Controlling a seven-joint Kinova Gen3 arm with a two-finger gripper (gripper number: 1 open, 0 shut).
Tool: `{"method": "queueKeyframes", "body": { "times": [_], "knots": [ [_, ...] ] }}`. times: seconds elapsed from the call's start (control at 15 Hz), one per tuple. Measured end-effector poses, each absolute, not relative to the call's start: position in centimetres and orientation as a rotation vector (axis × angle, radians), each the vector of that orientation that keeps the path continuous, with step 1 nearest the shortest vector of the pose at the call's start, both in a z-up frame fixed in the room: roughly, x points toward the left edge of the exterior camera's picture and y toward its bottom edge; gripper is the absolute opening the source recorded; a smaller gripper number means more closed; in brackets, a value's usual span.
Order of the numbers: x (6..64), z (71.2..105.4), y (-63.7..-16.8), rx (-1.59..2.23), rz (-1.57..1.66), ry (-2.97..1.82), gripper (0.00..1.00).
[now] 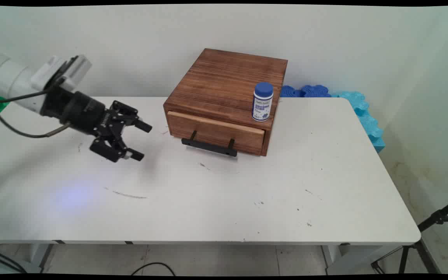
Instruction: Open the drawer
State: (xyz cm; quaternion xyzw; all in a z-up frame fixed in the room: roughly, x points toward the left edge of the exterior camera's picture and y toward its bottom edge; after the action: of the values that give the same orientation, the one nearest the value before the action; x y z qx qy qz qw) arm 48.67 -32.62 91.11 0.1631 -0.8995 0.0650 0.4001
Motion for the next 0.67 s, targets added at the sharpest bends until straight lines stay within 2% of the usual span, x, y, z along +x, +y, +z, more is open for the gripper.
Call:
{"method": "queueKeyframes", "body": {
  "times": [0.67],
  "knots": [
    [42.2, 90.8, -37.4, 0.312, 0.27, -2.406, 1.0]
  ]
}}
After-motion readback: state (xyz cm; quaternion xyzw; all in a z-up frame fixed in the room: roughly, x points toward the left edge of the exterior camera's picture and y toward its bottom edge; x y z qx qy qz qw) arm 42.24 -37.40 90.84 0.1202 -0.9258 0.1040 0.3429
